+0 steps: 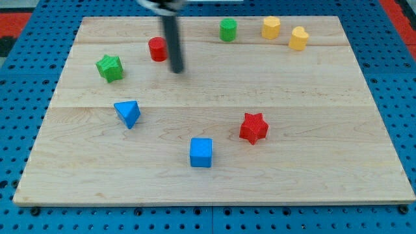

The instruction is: Move red star towards green circle

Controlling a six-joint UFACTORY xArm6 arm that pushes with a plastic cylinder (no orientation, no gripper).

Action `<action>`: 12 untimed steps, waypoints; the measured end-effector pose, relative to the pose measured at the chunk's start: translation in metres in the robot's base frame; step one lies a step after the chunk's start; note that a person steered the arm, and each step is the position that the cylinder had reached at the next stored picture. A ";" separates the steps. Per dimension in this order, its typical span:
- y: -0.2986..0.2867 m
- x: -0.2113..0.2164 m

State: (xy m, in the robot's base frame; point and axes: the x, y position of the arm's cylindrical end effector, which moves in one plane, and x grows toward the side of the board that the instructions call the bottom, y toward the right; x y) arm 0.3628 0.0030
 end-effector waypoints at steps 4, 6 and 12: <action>0.017 0.146; 0.062 0.163; 0.044 -0.016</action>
State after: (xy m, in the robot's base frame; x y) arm 0.3464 0.0473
